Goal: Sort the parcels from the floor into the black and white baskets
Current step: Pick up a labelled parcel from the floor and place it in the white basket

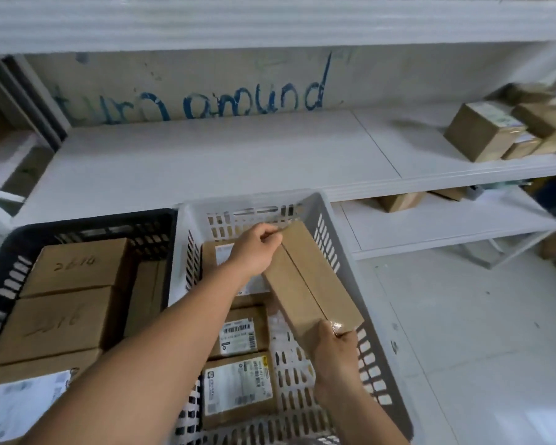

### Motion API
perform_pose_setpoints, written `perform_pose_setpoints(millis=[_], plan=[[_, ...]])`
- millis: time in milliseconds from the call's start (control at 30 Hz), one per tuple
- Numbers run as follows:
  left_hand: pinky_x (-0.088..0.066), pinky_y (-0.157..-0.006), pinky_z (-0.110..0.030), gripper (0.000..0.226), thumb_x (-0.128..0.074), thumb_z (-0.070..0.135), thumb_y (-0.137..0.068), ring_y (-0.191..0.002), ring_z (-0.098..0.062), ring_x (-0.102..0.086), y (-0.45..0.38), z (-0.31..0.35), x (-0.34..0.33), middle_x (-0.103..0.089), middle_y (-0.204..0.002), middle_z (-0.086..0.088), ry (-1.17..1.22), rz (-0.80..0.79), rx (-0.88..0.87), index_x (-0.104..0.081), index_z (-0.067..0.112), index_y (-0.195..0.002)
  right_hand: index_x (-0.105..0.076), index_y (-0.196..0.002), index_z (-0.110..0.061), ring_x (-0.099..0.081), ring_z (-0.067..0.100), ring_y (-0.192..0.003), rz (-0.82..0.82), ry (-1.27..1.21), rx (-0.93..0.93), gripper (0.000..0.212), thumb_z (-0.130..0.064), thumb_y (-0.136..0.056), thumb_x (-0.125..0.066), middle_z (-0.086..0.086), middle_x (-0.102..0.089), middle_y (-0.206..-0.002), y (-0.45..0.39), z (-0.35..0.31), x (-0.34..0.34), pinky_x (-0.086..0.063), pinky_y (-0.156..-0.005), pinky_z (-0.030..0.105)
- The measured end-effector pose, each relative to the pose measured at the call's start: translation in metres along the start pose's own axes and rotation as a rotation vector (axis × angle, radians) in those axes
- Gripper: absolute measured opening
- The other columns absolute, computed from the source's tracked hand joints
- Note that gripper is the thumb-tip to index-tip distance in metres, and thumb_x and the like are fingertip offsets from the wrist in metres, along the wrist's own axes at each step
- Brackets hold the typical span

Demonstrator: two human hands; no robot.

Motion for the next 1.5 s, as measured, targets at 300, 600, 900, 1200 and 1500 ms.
perform_pose_setpoints(millis=[300, 600, 900, 1200, 1500], plan=[[-0.041, -0.104, -0.039, 0.041, -0.042, 0.029, -0.100, -0.127, -0.023, -0.046, -0.044, -0.019, -0.035, -0.041, -0.148, -0.004, -0.249, -0.225, -0.060, -0.044, 0.029, -0.140, -0.035, -0.134, -0.013, -0.050, 0.025, -0.098, 0.142, -0.022, -0.165, 0.040, -0.012, -0.096, -0.048, 0.012, -0.055, -0.116, -0.024, 0.034, -0.018, -0.044, -0.079, 0.035], [-0.051, -0.079, -0.031, 0.042, -0.044, 0.022, -0.099, -0.106, -0.021, -0.056, -0.085, -0.017, -0.060, -0.033, -0.149, -0.005, -0.277, -0.286, -0.114, -0.043, 0.034, -0.139, -0.043, -0.112, -0.004, -0.047, 0.017, -0.063, 0.216, 0.035, -0.275, 0.020, -0.015, -0.097, -0.050, 0.010, -0.051, -0.080, -0.053, 0.033, -0.021, -0.038, -0.054, 0.029], [-0.015, -0.119, -0.042, 0.058, -0.044, 0.012, -0.097, -0.148, -0.026, -0.002, -0.111, -0.063, -0.069, -0.002, -0.161, 0.001, -0.551, -0.428, -0.040, -0.026, 0.027, -0.150, -0.030, -0.142, -0.014, -0.043, 0.013, -0.068, 0.187, -0.034, -0.354, 0.051, -0.004, -0.094, -0.044, 0.000, -0.045, -0.083, -0.107, 0.048, -0.048, -0.030, -0.056, 0.021], [-0.003, -0.120, -0.039, 0.063, -0.035, 0.003, -0.097, -0.148, -0.022, 0.003, -0.096, -0.075, -0.073, 0.005, -0.160, 0.011, -0.756, -0.537, -0.027, -0.025, 0.036, -0.149, -0.040, -0.137, 0.000, -0.062, 0.032, -0.093, 0.034, -0.045, -0.305, 0.046, -0.007, -0.093, -0.052, 0.026, -0.054, -0.131, -0.132, 0.029, -0.074, -0.048, -0.092, 0.042], [-0.024, -0.114, -0.034, 0.049, -0.038, 0.024, -0.102, -0.144, -0.021, -0.024, -0.069, -0.058, -0.060, -0.021, -0.158, 0.001, -0.249, -0.377, 0.043, -0.027, 0.021, -0.150, -0.030, -0.150, -0.021, -0.050, 0.023, -0.119, -0.006, 0.008, -0.302, 0.060, -0.029, -0.094, -0.053, 0.005, -0.052, -0.138, -0.101, 0.022, -0.056, -0.041, -0.103, 0.040]])
Point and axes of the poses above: each hand's wrist, its own y-axis away from the middle knuckle, its own x-axis out of the back of the hand, z = x × y, the point moved 3 cm from there along -y, towards the middle knuckle
